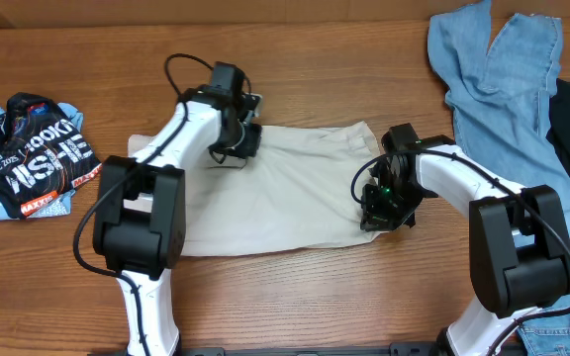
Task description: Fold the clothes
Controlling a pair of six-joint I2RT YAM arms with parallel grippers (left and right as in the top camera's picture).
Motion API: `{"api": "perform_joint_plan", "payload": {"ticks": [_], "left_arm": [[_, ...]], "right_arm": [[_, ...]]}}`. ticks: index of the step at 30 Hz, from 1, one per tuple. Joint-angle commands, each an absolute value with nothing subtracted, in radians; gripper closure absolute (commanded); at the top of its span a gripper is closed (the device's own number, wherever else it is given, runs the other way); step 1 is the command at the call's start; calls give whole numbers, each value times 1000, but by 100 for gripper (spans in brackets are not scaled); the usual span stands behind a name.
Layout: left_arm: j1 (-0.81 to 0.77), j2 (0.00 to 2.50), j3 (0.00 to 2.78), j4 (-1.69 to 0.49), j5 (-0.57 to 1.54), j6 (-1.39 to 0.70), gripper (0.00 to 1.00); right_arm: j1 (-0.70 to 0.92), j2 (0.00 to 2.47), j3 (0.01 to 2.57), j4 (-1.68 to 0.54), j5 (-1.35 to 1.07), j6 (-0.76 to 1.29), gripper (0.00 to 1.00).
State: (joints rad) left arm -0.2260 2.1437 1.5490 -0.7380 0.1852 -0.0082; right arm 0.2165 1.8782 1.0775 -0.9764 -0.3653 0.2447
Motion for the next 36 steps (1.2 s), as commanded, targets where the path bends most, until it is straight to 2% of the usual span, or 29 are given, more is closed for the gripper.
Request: {"api": "perform_joint_plan", "payload": {"ticks": [1, 6, 11, 15, 18, 23, 30, 36], "left_arm": [[-163, 2159, 1549, -732, 147, -46, 86], [-118, 2158, 1564, -744, 149, -61, 85], [-69, 2157, 1654, -844, 149, -76, 84], [-20, 2157, 1813, -1000, 150, -99, 83], [12, 2151, 1941, -1135, 141, -105, 79], [75, 2131, 2107, -1399, 38, -209, 77], [88, 2119, 2100, -1519, 4, -198, 77], [106, 2119, 2029, -1586, -99, -278, 75]], "right_arm": [[214, 1880, 1059, -958, -289, 236, 87], [214, 1880, 1059, -958, -289, 236, 87], [214, 1880, 1059, -958, -289, 236, 87], [214, 1880, 1059, -959, -289, 236, 87], [214, 1880, 1060, -958, -288, 236, 88], [214, 1879, 1063, -950, -289, 236, 90], [214, 1879, 1064, -946, -289, 236, 90], [213, 1879, 1064, -947, -288, 235, 90]]}}
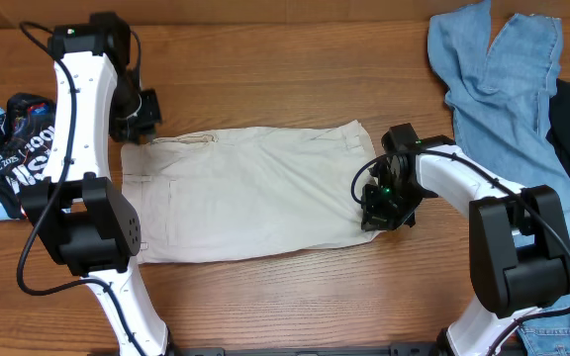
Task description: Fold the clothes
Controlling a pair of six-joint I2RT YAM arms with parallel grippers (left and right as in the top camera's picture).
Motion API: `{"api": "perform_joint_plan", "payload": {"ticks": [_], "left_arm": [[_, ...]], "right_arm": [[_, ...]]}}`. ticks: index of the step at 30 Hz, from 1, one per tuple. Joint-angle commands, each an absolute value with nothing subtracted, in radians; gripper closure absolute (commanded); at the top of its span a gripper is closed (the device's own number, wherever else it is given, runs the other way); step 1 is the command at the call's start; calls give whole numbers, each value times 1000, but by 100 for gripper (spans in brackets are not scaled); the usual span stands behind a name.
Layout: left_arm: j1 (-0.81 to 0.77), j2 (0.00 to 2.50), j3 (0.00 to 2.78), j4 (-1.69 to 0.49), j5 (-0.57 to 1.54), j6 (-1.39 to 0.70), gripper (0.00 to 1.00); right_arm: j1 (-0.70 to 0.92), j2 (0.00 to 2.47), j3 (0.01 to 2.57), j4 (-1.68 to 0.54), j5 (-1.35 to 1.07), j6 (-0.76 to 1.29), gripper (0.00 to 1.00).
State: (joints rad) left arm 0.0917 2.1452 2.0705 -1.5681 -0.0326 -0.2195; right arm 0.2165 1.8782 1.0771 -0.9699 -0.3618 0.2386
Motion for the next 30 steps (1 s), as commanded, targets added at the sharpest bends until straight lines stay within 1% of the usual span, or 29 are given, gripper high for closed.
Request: {"api": "perform_joint_plan", "payload": {"ticks": [1, 2, 4, 6, 11, 17, 20, 27, 30], "left_arm": [[110, 2119, 2011, -1594, -91, -278, 74], [112, 2119, 1988, -1606, -85, -278, 71], [115, 2119, 1938, -1626, -101, -291, 60], [120, 2119, 1883, -1617, -131, -336, 51], [143, 2119, 1789, -1563, -141, -345, 38], [206, 2119, 1759, -1554, -171, -360, 36], [243, 2119, 1714, -1497, -149, -333, 34], [315, 2119, 1491, -1195, 179, -112, 34], [315, 2119, 1425, -1111, 261, -65, 34]], "right_arm": [[213, 1879, 1064, -947, -288, 235, 90], [213, 1879, 1064, -947, -288, 236, 90], [213, 1879, 1064, -947, -288, 236, 90], [213, 1879, 1064, -947, -288, 235, 90], [213, 1879, 1063, -951, -287, 232, 90], [213, 1879, 1063, -956, -277, 233, 90], [213, 1879, 1063, -955, -277, 233, 90], [213, 1879, 1063, -958, -278, 233, 90], [213, 1879, 1063, -959, -278, 233, 90]]}}
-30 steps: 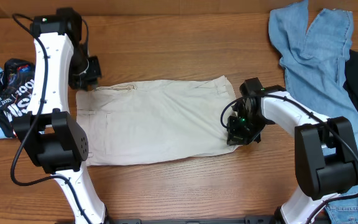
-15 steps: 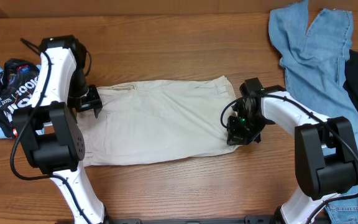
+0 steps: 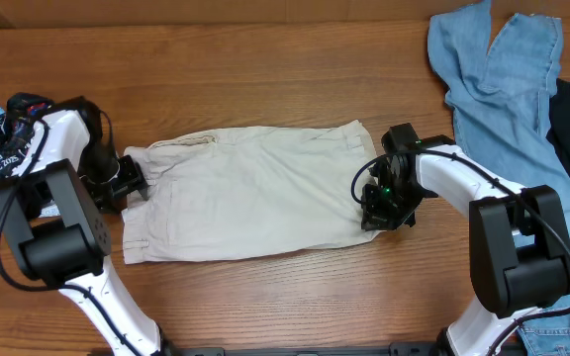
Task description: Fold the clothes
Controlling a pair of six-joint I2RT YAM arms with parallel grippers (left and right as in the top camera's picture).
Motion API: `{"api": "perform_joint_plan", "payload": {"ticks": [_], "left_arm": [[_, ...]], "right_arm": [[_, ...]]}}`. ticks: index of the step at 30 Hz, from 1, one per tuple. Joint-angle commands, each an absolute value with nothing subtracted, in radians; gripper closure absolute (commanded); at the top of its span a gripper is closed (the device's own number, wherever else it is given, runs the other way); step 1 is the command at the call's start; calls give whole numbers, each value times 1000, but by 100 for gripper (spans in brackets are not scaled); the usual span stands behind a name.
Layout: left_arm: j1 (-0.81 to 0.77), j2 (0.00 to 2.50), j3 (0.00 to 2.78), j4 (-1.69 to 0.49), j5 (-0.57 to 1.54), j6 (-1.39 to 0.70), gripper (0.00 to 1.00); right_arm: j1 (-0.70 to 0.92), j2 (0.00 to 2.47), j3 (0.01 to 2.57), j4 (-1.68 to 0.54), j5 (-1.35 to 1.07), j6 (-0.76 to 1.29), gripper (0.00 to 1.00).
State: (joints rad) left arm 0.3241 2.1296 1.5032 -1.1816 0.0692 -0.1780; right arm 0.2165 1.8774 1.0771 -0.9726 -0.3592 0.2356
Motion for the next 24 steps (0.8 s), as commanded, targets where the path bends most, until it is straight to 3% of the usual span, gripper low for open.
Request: {"api": "perform_joint_plan", "payload": {"ticks": [1, 5, 11, 13, 20, 24], "left_arm": [[315, 2119, 1405, -1086, 268, -66, 33], [315, 2119, 1326, -983, 307, -66, 32], [315, 2119, 1291, -950, 323, -54, 41], [315, 2119, 1291, -947, 328, -49, 53], [315, 2119, 1291, -945, 333, -47, 73], [316, 2119, 1294, -944, 329, -47, 91]], "right_arm": [[213, 1879, 1063, -958, -278, 235, 90], [213, 1879, 1063, -960, -278, 237, 90], [213, 1879, 1063, -962, -278, 236, 90], [213, 1879, 1063, -962, -278, 236, 90], [213, 1879, 1063, -962, -278, 236, 90], [213, 1879, 1063, -963, -278, 236, 90]]}}
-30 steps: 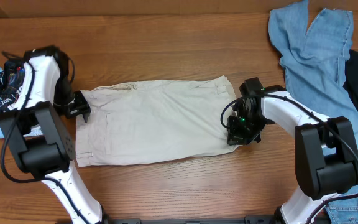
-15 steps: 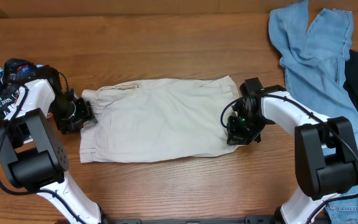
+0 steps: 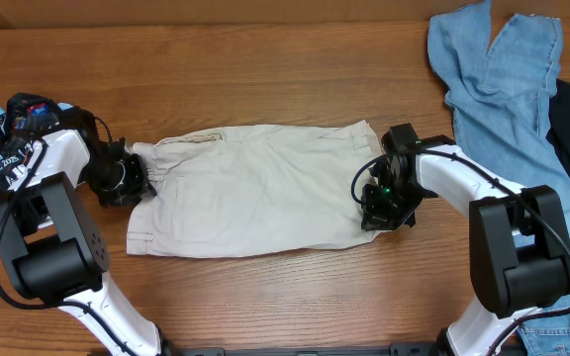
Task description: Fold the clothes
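Note:
Beige shorts (image 3: 250, 188) lie spread flat across the middle of the table, waistband at the left. My left gripper (image 3: 130, 185) sits low at the waistband's left edge, and its fingers are too dark to tell whether they are open or shut. My right gripper (image 3: 379, 208) presses down on the right end of the shorts near the lower corner. Its jaws are hidden under the arm, so its hold on the cloth cannot be judged.
A crumpled black printed shirt (image 3: 13, 133) lies at the far left behind the left arm. Blue jeans (image 3: 498, 79) and a dark garment are piled at the right edge. Bare wood runs along the near edge.
The left gripper has shifted slightly right and up, now touching the waistband edge. The shorts' left part has drawn a little rightward. The right arm has not moved.
The shorts lay folded over, with the left gripper on the cloth near the middle top. Then the left arm was at the far left top corner with the shorts opened out flat. It then sat lower at the waistband, and is there now. The right gripper stayed put.

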Controlling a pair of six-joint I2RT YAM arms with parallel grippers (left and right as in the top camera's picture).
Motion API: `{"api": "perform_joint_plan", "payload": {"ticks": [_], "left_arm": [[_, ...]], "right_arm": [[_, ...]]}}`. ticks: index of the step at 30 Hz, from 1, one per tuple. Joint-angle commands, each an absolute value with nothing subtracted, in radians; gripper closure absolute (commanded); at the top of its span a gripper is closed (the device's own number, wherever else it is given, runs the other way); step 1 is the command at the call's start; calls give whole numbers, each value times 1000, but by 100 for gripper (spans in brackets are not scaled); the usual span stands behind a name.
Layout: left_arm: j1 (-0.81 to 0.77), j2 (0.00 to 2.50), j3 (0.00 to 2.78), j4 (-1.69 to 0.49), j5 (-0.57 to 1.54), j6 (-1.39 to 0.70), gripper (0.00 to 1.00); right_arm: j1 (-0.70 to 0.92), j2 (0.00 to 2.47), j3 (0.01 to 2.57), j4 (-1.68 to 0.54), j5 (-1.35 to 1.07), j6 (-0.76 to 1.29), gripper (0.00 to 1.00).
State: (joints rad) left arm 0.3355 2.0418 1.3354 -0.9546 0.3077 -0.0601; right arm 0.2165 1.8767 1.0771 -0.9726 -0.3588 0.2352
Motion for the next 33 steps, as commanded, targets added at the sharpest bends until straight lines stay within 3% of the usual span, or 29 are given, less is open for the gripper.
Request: {"api": "perform_joint_plan", "payload": {"ticks": [1, 8, 14, 21, 25, 33], "left_arm": [[316, 2119, 1295, -945, 328, -47, 96], [319, 2066, 1393, -1069, 274, -49, 96], [344, 1909, 1507, -1144, 235, -54, 95], [346, 1783, 1646, -1255, 237, -28, 93], [346, 1762, 1737, -1328, 269, -28, 93], [344, 1759, 1885, -1421, 410, -22, 94]], "right_arm": [[213, 1879, 1063, -963, -278, 236, 90], [214, 1876, 1090, -972, -277, 232, 94], [216, 1797, 1238, -1010, -282, 220, 89], [319, 1730, 1408, -1033, -521, 75, 88], [432, 1734, 1412, -982, -591, 89, 88], [569, 1800, 1412, -785, -708, 313, 88]]}}
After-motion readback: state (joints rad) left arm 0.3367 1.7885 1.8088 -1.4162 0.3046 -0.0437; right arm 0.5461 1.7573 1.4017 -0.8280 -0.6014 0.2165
